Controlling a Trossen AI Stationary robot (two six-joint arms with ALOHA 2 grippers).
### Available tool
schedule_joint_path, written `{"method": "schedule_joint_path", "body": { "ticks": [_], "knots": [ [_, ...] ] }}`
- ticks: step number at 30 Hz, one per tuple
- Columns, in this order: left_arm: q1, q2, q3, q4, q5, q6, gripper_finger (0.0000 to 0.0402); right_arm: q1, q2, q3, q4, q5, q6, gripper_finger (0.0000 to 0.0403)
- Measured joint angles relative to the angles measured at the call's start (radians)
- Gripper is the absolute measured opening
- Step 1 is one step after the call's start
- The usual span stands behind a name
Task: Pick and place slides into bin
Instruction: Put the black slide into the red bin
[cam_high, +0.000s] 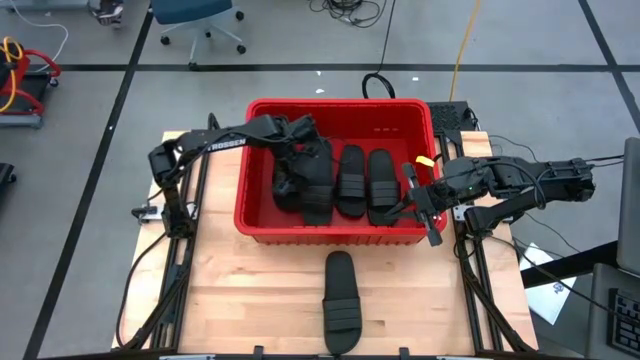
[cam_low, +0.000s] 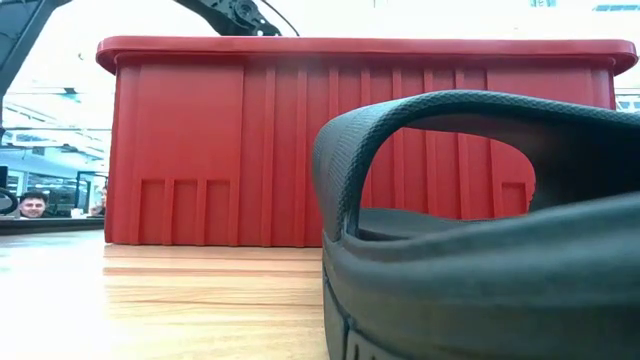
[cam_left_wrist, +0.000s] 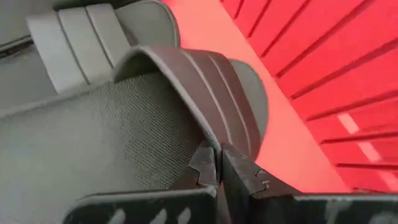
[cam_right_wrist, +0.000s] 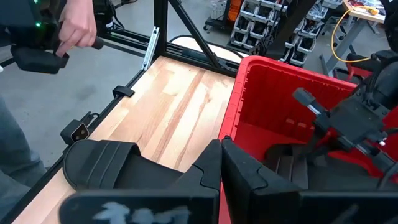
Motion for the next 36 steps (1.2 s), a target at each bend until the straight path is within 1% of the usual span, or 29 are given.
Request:
{"method": "schedule_joint_path", "body": {
  "ticks": [8,16,25,30,33,36],
  "knots": [
    [0.024,0.037,0.0,0.029,0.012,-0.038,0.0,0.0,0.0,0.0,0.0,0.0,0.001,0.0],
    [0.038,0.036,0.0,0.03,0.003,-0.066,0.0,0.0,0.0,0.0,-0.001,0.0,0.002,0.0],
    [0.065,0.036,0.0,0.031,-0.001,-0.152,0.0001,0.0,0.0,0.0,-0.002,0.0,0.003,0.0],
    [0.059,0.036,0.0,0.062,-0.029,-0.196,0.0017,0.0,0.0,0.0,-0.003,0.0,0.002,0.0],
    [0.048,0.036,0.0,0.084,-0.073,-0.237,0.0029,0.0,0.0,0.0,-0.003,0.0,0.001,0.0],
    [0.036,0.035,0.0,0.086,-0.118,-0.23,0.0043,0.0,0.0,0.0,-0.003,0.0,0.003,0.0]
  ]
}}
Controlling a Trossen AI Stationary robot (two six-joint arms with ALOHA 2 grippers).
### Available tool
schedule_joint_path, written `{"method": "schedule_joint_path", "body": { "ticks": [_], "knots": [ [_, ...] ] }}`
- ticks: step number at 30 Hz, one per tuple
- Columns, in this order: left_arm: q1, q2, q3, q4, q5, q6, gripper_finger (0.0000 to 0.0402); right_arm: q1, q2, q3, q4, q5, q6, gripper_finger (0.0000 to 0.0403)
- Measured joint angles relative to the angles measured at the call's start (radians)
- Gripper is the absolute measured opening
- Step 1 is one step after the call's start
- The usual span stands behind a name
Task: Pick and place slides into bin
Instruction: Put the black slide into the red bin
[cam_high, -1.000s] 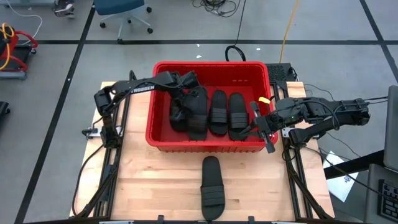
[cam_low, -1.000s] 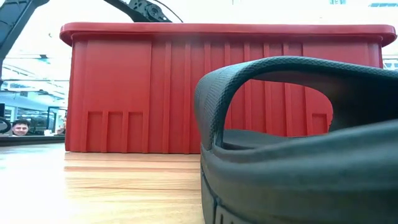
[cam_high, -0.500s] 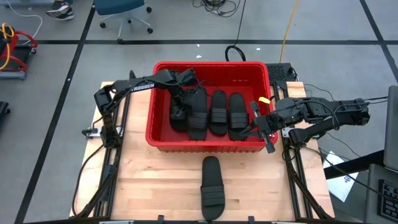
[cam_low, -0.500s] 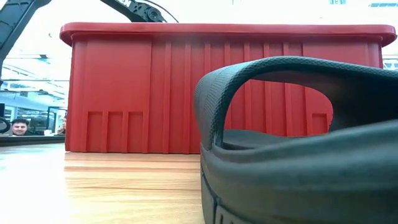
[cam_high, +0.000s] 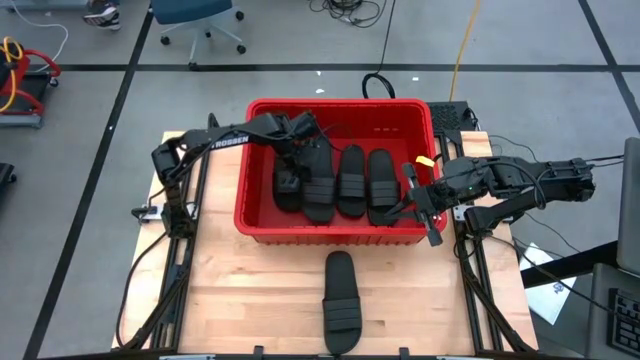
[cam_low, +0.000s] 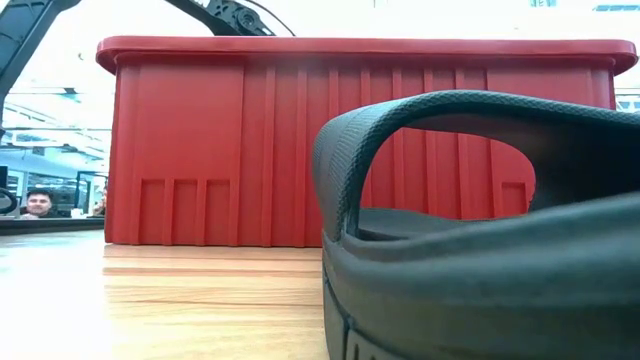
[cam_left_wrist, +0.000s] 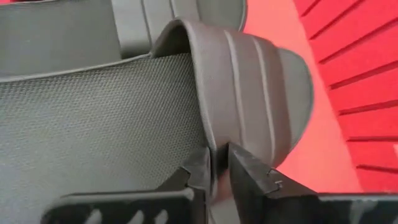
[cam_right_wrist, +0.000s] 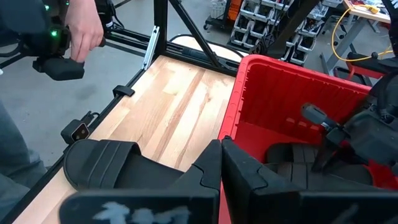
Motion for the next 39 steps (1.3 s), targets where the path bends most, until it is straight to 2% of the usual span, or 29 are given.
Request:
{"method": "schedule_joint_path", "body": {
  "ticks": [10,17,24,28,33,39],
  "knots": [
    [-0.042,0.0,0.0,0.006,-0.121,-0.029,0.0109,0.0,0.0,0.0,0.0,0.0,0.0,0.0],
    [-0.052,-0.028,0.0,-0.007,-0.13,-0.06,0.0124,0.0,0.0,0.0,0.0,-0.002,0.0,0.0],
    [-0.052,-0.166,-0.002,-0.018,-0.153,-0.068,0.0124,0.0,0.0,0.0,0.002,-0.004,0.001,0.0],
    [-0.067,-0.265,-0.001,-0.031,-0.204,-0.119,0.0124,0.0,0.0,0.0,0.0,-0.005,0.009,0.0],
    [-0.128,-0.389,-0.001,-0.029,-0.221,-0.224,0.0124,0.007,0.0,0.0,-0.015,-0.007,0.03,0.0],
    [-0.252,-0.482,-0.001,-0.028,-0.227,-0.357,0.0124,0.074,0.009,0.0,-0.042,-0.008,0.055,0.0]
  ]
}}
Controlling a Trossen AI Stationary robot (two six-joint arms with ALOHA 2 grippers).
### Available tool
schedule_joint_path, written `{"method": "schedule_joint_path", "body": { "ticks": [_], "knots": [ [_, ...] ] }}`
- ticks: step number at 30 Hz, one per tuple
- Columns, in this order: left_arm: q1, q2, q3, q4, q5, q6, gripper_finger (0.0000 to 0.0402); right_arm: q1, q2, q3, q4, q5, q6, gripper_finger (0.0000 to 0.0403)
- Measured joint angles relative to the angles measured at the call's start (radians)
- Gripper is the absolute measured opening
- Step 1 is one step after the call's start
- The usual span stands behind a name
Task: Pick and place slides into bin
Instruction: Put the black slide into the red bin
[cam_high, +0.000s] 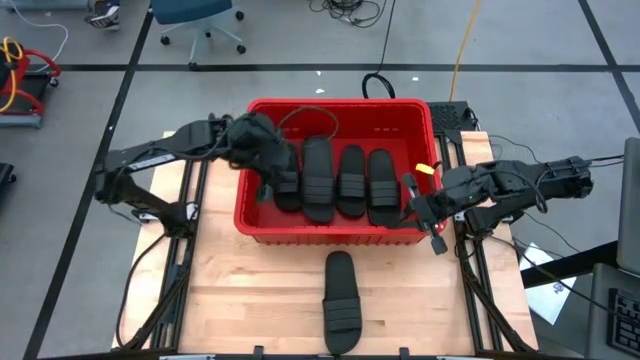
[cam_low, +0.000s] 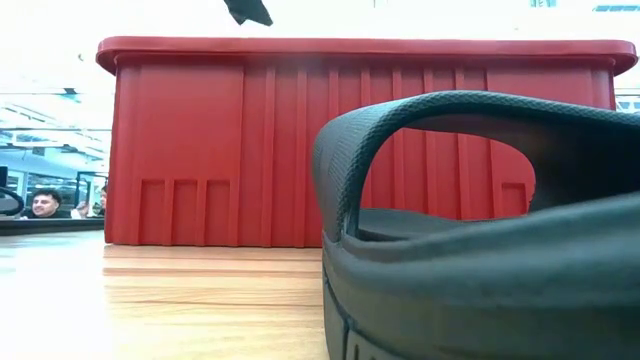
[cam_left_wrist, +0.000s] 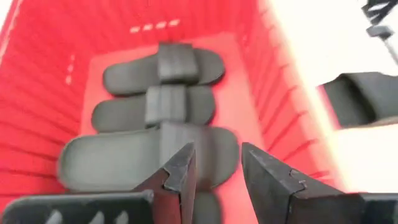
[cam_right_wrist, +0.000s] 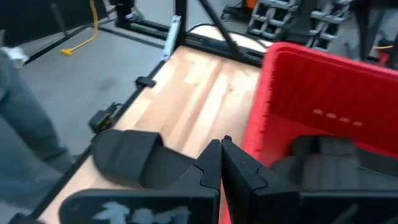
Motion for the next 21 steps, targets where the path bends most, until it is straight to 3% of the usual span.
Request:
{"method": "schedule_joint_path", "body": {
  "ticks": [10,16,21],
  "knots": [
    [-0.234,-0.07,0.0,-0.005,-0.104,-0.199,0.0124,0.18,0.07,0.0,-0.005,0.0,0.174,0.0],
    [-0.35,-0.075,0.0,-0.006,-0.179,-0.234,0.0124,0.302,0.138,0.0,-0.004,-0.001,0.29,0.0],
    [-0.403,-0.075,0.0,-0.007,-0.183,-0.247,0.0124,0.379,0.207,0.0,0.017,0.0,0.376,0.0]
  ]
}}
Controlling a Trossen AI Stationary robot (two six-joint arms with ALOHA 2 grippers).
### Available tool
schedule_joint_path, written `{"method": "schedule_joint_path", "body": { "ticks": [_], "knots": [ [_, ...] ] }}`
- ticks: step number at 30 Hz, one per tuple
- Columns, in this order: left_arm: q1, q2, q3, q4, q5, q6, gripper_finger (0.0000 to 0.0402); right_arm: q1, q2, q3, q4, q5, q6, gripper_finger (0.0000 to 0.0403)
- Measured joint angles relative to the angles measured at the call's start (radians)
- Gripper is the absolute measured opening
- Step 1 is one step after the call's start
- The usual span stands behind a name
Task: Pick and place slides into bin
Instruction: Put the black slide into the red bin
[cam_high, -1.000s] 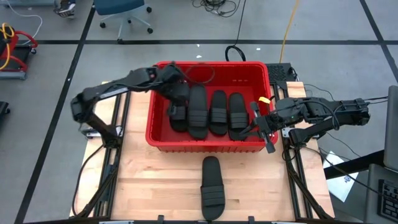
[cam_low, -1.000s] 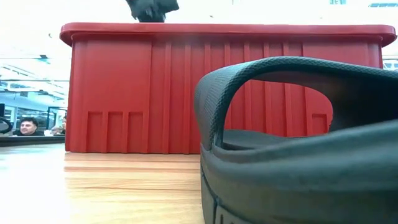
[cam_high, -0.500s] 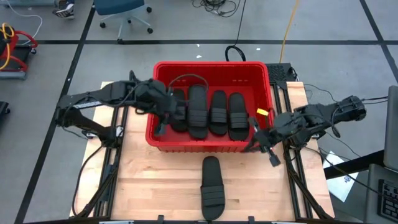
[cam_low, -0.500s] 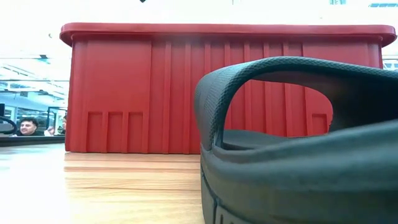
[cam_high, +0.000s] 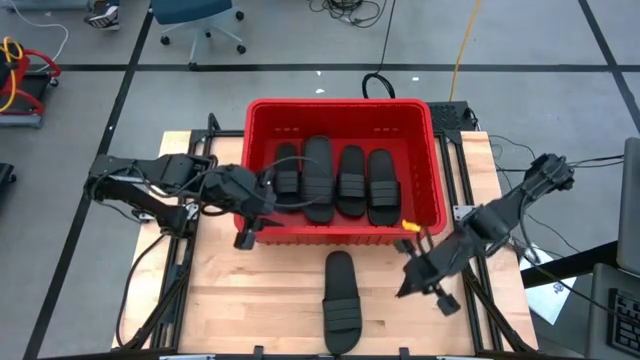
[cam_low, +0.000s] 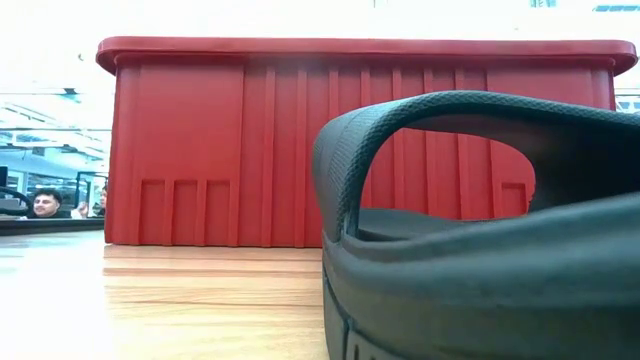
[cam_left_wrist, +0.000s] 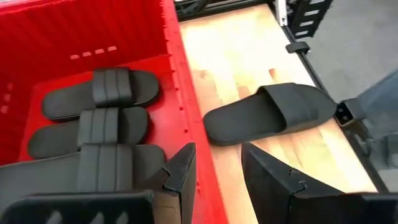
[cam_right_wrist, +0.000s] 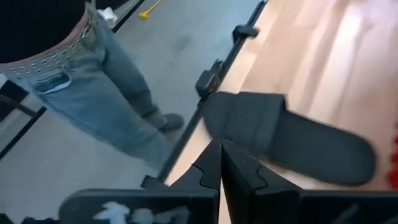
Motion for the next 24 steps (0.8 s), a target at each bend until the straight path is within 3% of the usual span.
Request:
{"method": "schedule_joint_path", "body": {
  "ticks": [7,17,24],
  "knots": [
    [-0.071,0.0,0.0,-0.001,-0.002,-0.013,0.0124,0.053,0.132,0.0,0.038,0.003,0.041,0.0],
    [-0.17,0.0,0.0,-0.001,-0.007,-0.071,0.0124,0.037,0.272,0.0,0.188,0.033,0.093,0.0001],
    [-0.231,0.0,0.0,0.001,-0.026,-0.095,0.0124,0.011,0.331,0.0,0.195,0.09,0.12,0.0044]
  ]
}}
